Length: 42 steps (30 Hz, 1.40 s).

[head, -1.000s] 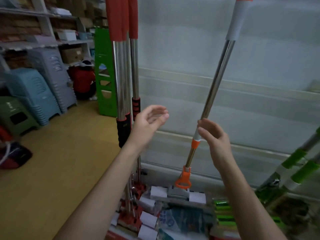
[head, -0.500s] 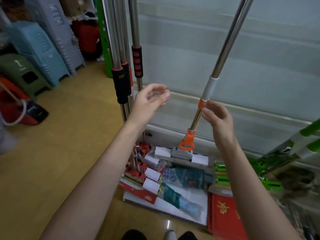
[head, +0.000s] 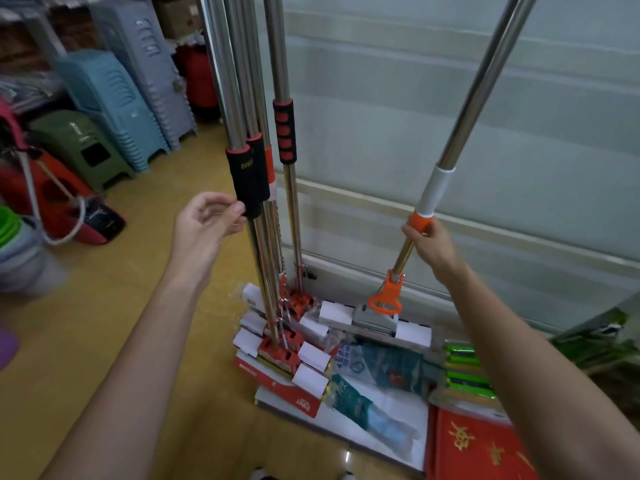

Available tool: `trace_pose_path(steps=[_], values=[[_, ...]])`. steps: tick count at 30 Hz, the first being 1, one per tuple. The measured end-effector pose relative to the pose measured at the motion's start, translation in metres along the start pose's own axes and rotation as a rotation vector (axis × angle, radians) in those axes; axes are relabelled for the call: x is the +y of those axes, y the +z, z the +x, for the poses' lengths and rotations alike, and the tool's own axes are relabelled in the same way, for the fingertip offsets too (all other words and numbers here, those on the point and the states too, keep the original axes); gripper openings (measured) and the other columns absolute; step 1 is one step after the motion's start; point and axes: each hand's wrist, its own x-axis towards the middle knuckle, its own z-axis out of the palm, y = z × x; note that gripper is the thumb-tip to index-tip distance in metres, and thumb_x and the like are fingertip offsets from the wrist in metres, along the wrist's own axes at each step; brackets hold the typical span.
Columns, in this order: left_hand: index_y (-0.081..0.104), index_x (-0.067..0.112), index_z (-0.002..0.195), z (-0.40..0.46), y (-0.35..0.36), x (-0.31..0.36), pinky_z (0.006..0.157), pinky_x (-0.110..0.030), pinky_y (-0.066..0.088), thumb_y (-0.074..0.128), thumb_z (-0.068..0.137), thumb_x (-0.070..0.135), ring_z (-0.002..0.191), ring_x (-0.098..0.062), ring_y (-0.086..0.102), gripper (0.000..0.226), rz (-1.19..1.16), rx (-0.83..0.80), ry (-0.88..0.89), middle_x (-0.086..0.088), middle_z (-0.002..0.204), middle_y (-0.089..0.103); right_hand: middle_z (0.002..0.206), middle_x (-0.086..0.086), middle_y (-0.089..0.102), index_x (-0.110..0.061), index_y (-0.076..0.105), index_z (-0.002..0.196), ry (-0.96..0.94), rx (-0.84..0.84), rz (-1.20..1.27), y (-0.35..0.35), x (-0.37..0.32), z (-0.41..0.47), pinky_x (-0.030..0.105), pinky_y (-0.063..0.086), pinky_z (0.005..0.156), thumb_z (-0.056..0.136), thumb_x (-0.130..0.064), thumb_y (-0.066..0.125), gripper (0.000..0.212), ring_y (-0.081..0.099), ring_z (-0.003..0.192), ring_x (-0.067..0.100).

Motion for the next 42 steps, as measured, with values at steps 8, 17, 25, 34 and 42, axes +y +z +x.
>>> trace_pose_path(steps=[8,17,25,34,42], values=[[0.038,0.022,0.140,0.027,0.023,-0.024,0.095,-0.039,0.048,0.076,0.089,0.014,0.112,-0.018,0.059,0.064,0.226,-0.083,-0.080,0.000,0.134,0.055,0.085,0.014,0.062,-0.008,0.059,0.097,-0.092,0.029,-0.137,-0.006,0.014,0.001,0.041,0.046,0.074,0.094,-0.020,0.070,0.016,0.057,0.080,0.026],[0.047,0.014,0.143,0.040,0.027,-0.050,0.110,-0.042,0.044,0.065,0.097,0.022,0.121,-0.021,0.059,0.049,0.287,-0.170,-0.120,-0.008,0.132,0.066,0.103,0.019,0.074,-0.003,0.064,0.111,-0.055,0.080,-0.218,-0.025,0.029,-0.002,0.036,0.049,0.078,0.096,-0.030,0.067,0.031,0.069,0.095,0.036],[0.053,0.013,0.136,0.033,0.036,-0.058,0.088,-0.028,0.042,0.065,0.097,0.014,0.106,-0.019,0.060,0.040,0.308,0.003,-0.030,-0.004,0.113,0.064,0.104,0.019,0.070,-0.004,0.060,0.115,-0.044,0.106,-0.208,-0.038,0.029,0.005,0.032,0.040,0.077,0.097,-0.026,0.066,0.029,0.063,0.095,0.034],[0.055,0.021,0.122,0.037,0.033,-0.066,0.085,-0.028,0.046,0.065,0.097,0.019,0.107,-0.023,0.068,0.027,0.300,0.037,-0.017,-0.003,0.110,0.069,0.100,0.019,0.067,-0.003,0.058,0.114,-0.043,0.081,-0.173,-0.033,0.027,0.013,0.042,0.048,0.080,0.097,-0.025,0.066,0.029,0.063,0.094,0.036],[0.052,0.028,0.126,0.046,0.020,-0.062,0.104,-0.042,0.051,0.067,0.096,0.021,0.114,-0.025,0.068,0.034,0.296,-0.077,-0.056,-0.008,0.123,0.070,0.092,0.015,0.063,-0.005,0.057,0.106,-0.067,0.094,-0.141,-0.017,0.022,0.015,0.048,0.051,0.082,0.096,-0.023,0.063,0.022,0.062,0.089,0.036]])
